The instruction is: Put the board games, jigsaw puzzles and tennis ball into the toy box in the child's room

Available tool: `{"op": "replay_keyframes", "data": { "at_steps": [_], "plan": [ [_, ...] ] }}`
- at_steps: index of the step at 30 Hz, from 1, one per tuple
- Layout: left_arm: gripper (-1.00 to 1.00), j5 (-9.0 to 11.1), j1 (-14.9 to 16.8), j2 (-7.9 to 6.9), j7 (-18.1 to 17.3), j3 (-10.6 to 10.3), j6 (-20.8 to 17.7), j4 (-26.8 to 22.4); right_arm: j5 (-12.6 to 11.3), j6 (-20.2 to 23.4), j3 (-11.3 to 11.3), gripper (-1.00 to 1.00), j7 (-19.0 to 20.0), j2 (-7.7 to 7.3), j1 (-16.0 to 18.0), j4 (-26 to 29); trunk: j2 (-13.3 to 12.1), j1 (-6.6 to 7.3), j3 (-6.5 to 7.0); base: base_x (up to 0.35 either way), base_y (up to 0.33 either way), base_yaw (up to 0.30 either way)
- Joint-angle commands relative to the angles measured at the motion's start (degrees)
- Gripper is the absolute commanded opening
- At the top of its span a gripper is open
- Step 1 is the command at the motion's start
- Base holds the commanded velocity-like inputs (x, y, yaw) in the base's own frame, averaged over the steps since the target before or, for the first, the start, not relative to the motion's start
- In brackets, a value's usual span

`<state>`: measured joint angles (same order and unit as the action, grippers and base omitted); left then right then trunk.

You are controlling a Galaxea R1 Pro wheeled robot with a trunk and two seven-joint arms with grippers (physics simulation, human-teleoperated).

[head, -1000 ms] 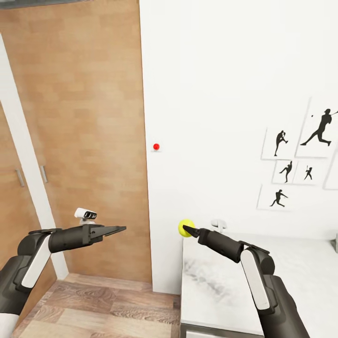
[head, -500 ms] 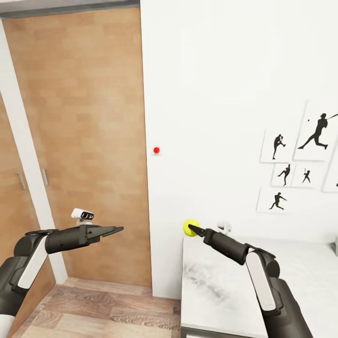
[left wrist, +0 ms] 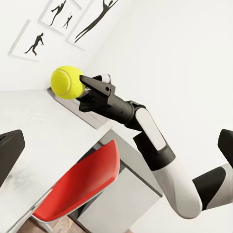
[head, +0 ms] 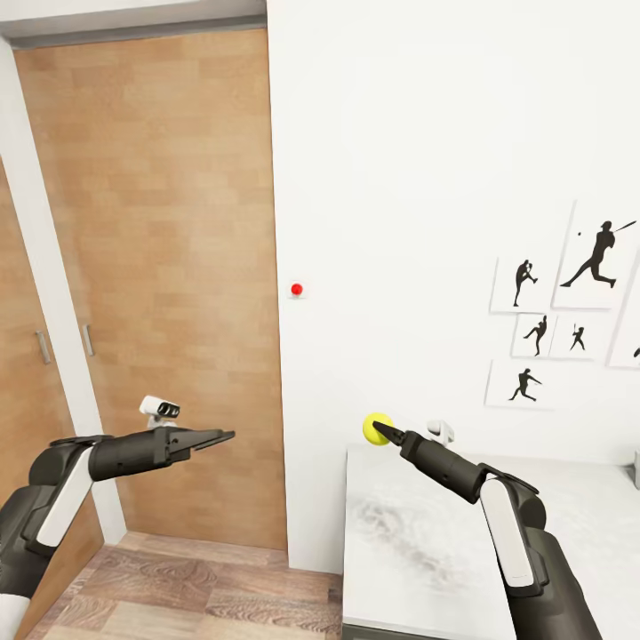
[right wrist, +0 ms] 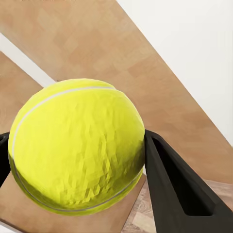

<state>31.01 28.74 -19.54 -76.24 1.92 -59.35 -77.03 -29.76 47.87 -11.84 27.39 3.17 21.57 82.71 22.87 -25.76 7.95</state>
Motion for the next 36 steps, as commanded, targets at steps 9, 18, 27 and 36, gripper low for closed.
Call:
{"op": "replay_keyframes", "data": {
  "at_steps": [9,18,27,36],
  "plan": [
    [1.00,0.2,0.4,-0.16,-0.1,0.1,-0.6,-1.1,-0.3,0.5,-0.2,-1.00,-0.1,0.27,0.0,-0.2,0.0,-0.02,-0.22,-0.093,0.000,-0.019],
    [1.00,0.4,0.4,-0.03,-0.1,0.1,-0.6,-2.3,-0.3,0.4,-0.3,-1.00,-0.2,0.37,0.0,-0.3,0.0,-0.02,-0.94,-0.075,0.000,-0.096],
    [1.00,0.4,0.5,0.03,-0.1,0.1,-0.6,-2.4,-0.3,0.5,-0.3,-1.00,-0.2,0.35,0.0,-0.4,0.0,-0.02,-1.70,-0.002,0.000,-0.103],
    [1.00,0.3,0.4,0.10,-0.1,0.1,-0.6,-2.4,-0.2,0.2,-0.2,-1.00,-0.2,0.47,0.0,-0.3,0.0,-0.02,-2.25,0.000,0.000,-0.086]
  ]
}}
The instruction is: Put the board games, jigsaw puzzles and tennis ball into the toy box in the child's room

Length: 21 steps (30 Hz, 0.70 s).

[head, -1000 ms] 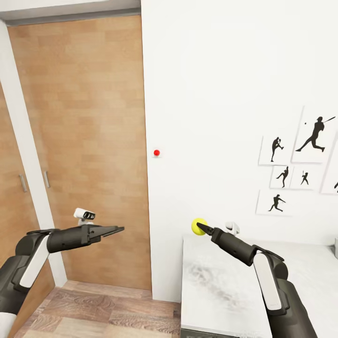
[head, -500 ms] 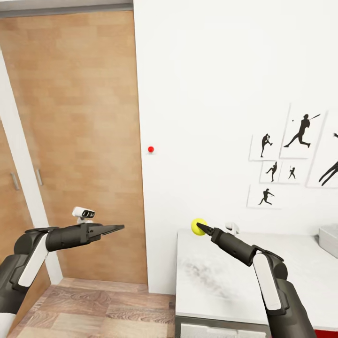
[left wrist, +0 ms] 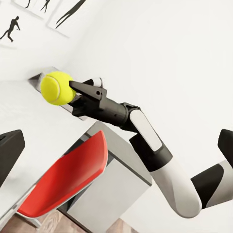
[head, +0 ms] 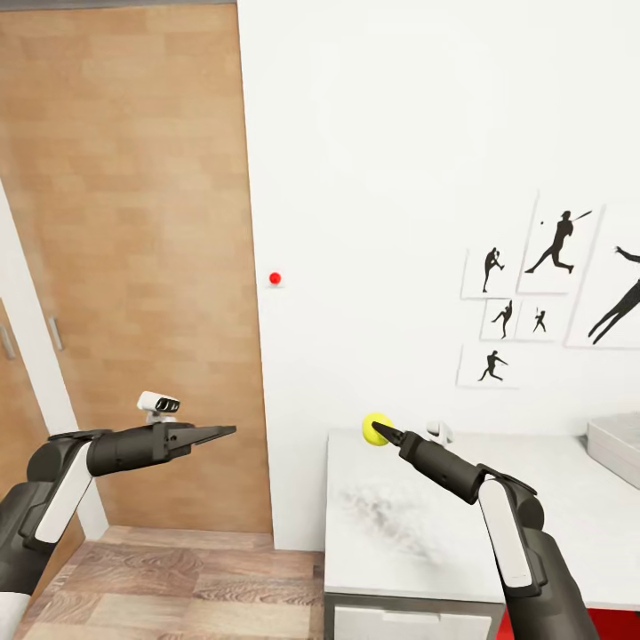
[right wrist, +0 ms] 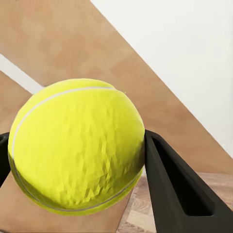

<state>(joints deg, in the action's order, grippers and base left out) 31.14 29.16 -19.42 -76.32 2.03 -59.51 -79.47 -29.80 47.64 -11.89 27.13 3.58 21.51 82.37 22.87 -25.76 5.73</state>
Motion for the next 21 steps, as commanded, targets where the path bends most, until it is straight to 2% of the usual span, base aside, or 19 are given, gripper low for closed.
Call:
{"op": "replay_keyframes", "data": {
  "at_steps": [1,21],
  "plan": [
    [1.00,0.2,0.0,-0.01,-0.1,0.0,-0.5,0.0,-0.2,0.5,-0.2,-1.00,0.1,0.09,0.1,0.0,0.0,-0.02,-0.04,0.000,0.000,-0.017],
    [1.00,0.1,0.0,-0.09,-0.2,0.0,-0.4,0.0,-0.2,0.6,-0.3,-1.00,0.0,0.02,0.1,-0.6,0.0,-0.02,-0.06,0.000,0.000,-0.001]
  ]
}}
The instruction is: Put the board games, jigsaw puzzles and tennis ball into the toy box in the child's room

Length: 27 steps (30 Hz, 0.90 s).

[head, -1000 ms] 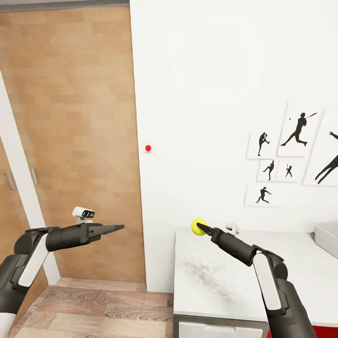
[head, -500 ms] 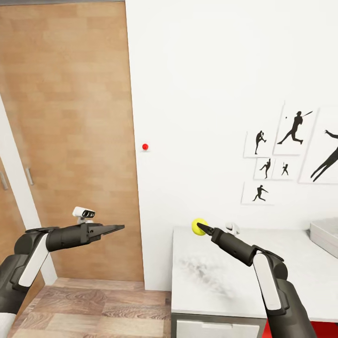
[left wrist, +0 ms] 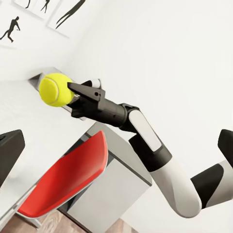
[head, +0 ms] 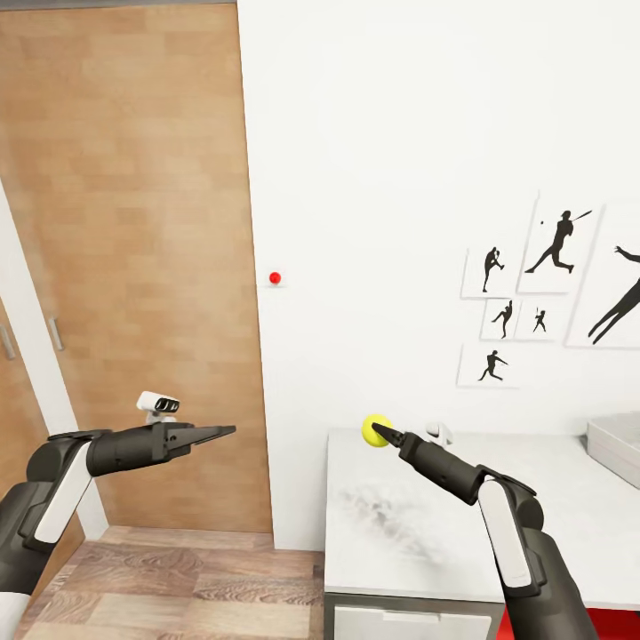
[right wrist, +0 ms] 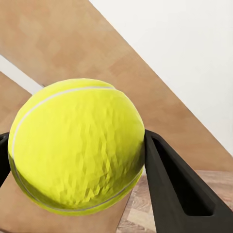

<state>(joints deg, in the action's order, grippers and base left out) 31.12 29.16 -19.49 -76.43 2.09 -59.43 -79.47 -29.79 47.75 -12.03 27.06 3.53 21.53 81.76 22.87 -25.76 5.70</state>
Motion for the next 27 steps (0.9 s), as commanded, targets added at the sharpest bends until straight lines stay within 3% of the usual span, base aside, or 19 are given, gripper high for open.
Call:
{"op": "replay_keyframes", "data": {
  "at_steps": [1,8,27],
  "plan": [
    [1.00,0.2,0.0,-0.02,-0.1,0.0,-0.5,0.0,-0.2,0.5,-0.2,-1.00,0.1,0.07,0.0,0.0,0.0,-0.02,-0.03,0.000,0.000,0.000],
    [1.00,0.0,0.0,0.06,-0.1,0.0,-0.3,0.1,-0.2,0.5,-0.3,-1.00,0.1,0.01,0.0,-0.3,0.0,-0.02,-0.03,0.000,-0.081,0.000],
    [1.00,0.0,0.0,0.07,-0.1,0.0,-0.2,0.1,-0.2,0.7,-2.5,-1.00,0.3,-0.01,0.1,0.3,0.0,-0.02,-0.03,-0.048,-0.268,-0.016]
  ]
}}
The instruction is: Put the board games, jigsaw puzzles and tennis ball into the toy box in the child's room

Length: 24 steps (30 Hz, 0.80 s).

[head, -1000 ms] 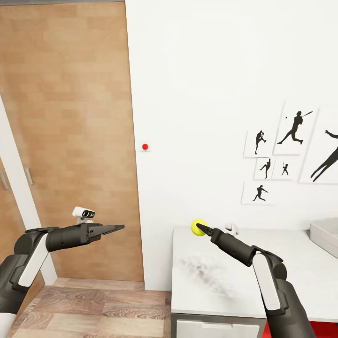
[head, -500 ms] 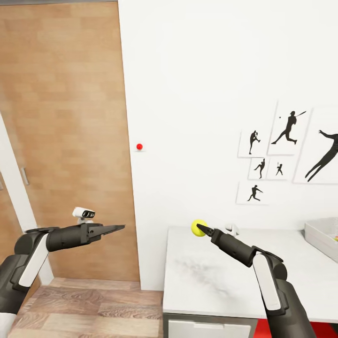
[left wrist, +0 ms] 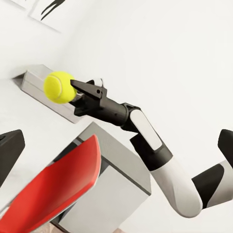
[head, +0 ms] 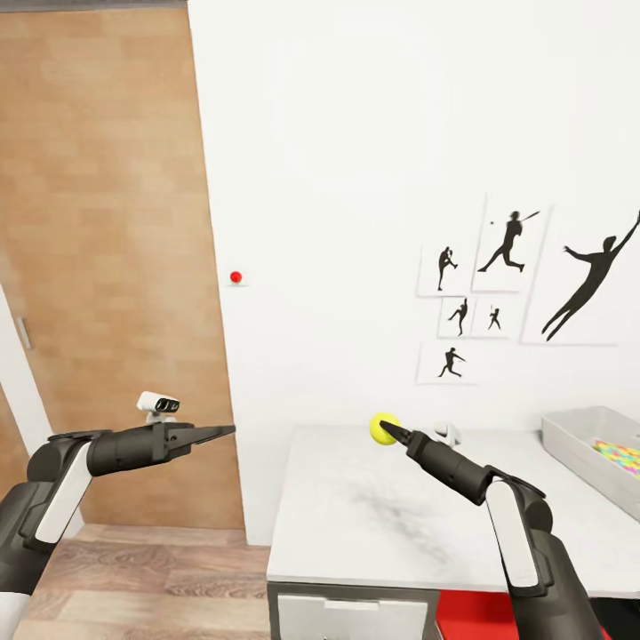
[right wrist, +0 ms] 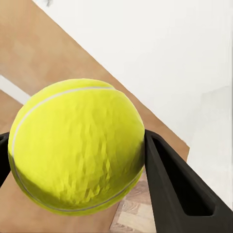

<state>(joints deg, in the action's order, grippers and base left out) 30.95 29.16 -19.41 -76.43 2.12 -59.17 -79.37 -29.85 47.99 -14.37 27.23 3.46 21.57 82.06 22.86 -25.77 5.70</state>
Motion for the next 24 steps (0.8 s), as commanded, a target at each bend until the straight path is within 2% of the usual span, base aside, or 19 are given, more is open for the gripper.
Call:
{"op": "replay_keyframes", "data": {
  "at_steps": [1,12,24],
  "plan": [
    [1.00,0.2,0.0,-0.02,0.0,0.0,-0.5,0.0,-0.2,0.5,-0.2,-1.00,0.2,0.09,0.0,0.0,0.1,-0.01,-0.03,-0.040,-0.076,0.000],
    [1.00,0.2,0.0,-0.02,0.0,-0.1,-0.4,0.0,-0.2,0.4,-0.1,-1.00,0.4,0.07,0.0,0.0,0.1,-0.01,-0.03,-0.011,-0.036,0.000],
    [1.00,0.1,0.0,-0.02,0.0,0.0,-0.4,0.0,-0.2,0.4,-0.2,-1.00,0.5,-0.04,0.0,-0.4,0.1,-0.01,-0.03,-0.071,-0.211,0.000]
  ]
}}
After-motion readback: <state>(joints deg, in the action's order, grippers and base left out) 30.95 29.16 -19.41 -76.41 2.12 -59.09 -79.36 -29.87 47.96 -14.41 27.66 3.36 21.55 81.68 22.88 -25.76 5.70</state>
